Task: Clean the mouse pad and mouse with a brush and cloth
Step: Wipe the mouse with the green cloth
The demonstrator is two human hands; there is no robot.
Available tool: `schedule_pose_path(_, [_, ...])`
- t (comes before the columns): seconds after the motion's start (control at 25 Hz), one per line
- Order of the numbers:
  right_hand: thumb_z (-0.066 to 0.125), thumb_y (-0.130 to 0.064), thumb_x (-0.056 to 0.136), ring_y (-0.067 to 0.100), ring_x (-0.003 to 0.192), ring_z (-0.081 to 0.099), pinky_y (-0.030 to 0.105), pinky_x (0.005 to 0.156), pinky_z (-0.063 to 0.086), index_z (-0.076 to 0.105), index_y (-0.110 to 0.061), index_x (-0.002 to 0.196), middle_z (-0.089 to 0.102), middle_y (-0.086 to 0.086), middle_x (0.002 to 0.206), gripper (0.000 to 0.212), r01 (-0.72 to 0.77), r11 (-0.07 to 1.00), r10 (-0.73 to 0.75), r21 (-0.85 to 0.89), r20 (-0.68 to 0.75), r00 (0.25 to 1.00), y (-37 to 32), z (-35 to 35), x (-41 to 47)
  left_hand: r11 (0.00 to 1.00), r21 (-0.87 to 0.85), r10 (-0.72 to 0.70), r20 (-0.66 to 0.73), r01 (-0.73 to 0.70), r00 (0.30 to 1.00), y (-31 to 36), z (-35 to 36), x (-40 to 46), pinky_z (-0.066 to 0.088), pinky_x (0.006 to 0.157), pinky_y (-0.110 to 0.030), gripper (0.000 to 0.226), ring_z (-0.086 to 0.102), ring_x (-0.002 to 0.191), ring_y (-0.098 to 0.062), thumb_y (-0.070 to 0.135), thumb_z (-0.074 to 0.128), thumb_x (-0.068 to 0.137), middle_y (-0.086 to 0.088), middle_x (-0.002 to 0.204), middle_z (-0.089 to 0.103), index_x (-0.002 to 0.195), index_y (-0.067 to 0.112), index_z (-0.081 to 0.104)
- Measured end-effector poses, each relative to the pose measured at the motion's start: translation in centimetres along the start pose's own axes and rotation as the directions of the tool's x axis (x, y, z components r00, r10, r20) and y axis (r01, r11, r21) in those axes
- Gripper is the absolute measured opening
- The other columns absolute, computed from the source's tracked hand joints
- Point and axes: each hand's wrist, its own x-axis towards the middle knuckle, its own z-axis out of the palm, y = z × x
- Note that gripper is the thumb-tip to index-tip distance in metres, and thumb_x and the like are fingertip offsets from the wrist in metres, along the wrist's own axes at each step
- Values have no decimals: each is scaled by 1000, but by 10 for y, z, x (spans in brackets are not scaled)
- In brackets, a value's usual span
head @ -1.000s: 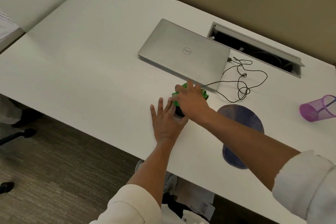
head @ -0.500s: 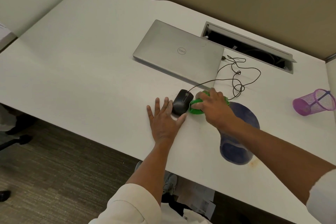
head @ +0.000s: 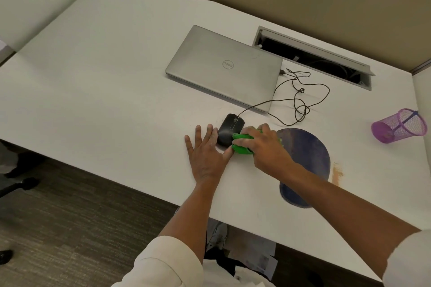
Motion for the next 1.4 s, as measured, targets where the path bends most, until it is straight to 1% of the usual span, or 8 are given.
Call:
schedule_pose_path(0.16, [59,4,77,29,106,42,38,85,38,56,-36,135,49,-2,135,70,-224,972,230,69,-87,969,18,-9,28,1000,-6,-6,-15,6,1000,1,-1,0,-5,127,-50,87,9,158,-19,82,35,89,8,164,33,155,25,40])
schedule_pose_path(0.28, [59,3,79,32,111,42,42,90,41,53,-37,138,46,0,133,71,-293,946,305,141,-74,950,15,-12,60,1000,9,-5,-17,5,1000,1,0,0,-3,127,-51,87,10,158,-19,81,34,89,7,164,34,155,24,40])
schedule_pose_path(0.44, [61,0,82,33,117,39,44,98,40,54,-35,137,45,0,136,66,-296,946,300,130,-11,954,-11,-5,66,1000,4,-3,-16,4,1000,1,1,0,-4,127,-51,88,9,158,-19,82,34,89,8,164,32,155,25,40])
schedule_pose_path(0.64, [63,-3,82,29,110,41,42,91,43,57,-39,133,49,-7,133,63,-106,986,99,126,59,993,-7,-11,43,1000,-12,-12,-16,12,1000,2,1,0,-4,127,-50,87,9,158,-17,80,36,88,9,164,34,154,24,42])
schedule_pose_path(0.8, [62,3,80,30,109,41,41,88,42,57,-39,133,50,-3,126,67,-304,930,318,205,-37,947,20,-22,69,1000,14,-5,1,5,1000,1,0,0,-5,127,-50,87,7,158,-19,81,33,90,8,165,30,157,25,37])
schedule_pose_path(0.88, [61,3,80,31,112,41,42,91,42,56,-37,134,49,-1,127,68,-322,926,328,195,7,945,13,-23,79,1000,9,-3,-3,3,1000,1,-1,-1,-5,127,-50,87,7,158,-19,81,34,90,8,165,31,156,25,37])
schedule_pose_path(1.16, [60,0,83,26,107,41,39,88,43,57,-38,134,48,-6,133,63,-64,977,36,203,139,990,-14,-12,30,1000,-3,-7,-8,7,1000,3,-2,0,-3,127,-51,87,10,158,-18,78,30,87,9,163,35,154,24,41])
schedule_pose_path(1.4, [60,2,77,31,109,44,44,89,45,52,-37,133,45,1,128,69,-299,945,306,136,-31,952,23,-35,61,1000,10,-4,3,4,1000,0,0,0,-5,127,-50,89,6,158,-19,83,30,89,8,165,30,157,25,37])
